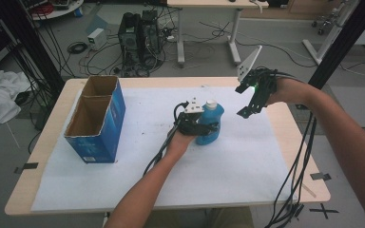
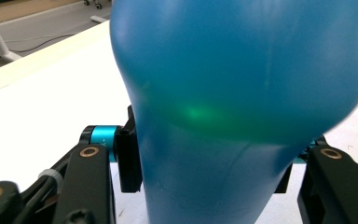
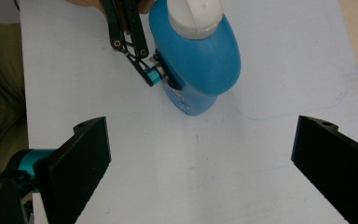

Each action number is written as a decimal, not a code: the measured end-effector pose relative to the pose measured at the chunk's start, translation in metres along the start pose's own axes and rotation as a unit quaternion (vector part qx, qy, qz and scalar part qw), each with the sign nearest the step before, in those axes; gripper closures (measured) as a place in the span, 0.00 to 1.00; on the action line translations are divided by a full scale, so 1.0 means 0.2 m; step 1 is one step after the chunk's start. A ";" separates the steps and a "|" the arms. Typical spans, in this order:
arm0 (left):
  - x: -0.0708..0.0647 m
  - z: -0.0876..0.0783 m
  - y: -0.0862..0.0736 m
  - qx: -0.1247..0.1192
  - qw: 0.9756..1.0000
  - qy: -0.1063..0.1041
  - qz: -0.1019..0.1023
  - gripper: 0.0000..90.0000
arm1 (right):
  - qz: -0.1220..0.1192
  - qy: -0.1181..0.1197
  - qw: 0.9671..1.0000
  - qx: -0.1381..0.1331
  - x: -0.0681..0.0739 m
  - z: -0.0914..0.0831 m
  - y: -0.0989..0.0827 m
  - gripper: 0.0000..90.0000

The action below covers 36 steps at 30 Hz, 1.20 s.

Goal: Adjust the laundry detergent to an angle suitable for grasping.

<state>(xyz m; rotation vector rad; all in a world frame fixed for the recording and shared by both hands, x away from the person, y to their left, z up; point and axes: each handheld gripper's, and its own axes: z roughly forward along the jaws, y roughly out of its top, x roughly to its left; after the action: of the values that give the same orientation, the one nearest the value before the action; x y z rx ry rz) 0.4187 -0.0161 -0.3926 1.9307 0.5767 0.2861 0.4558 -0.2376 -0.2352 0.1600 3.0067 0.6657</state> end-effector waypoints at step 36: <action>0.07 -0.24 0.20 0.018 0.989 -0.127 0.066 0.50 | 0.016 -0.017 1.000 -0.007 0.07 -0.05 -0.03 0.04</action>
<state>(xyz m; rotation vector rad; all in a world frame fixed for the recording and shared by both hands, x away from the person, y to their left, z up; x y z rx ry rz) 0.4209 0.0156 -0.3376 2.0059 0.2876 0.1098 0.4410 -0.2464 -0.2285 0.2174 2.9716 0.6791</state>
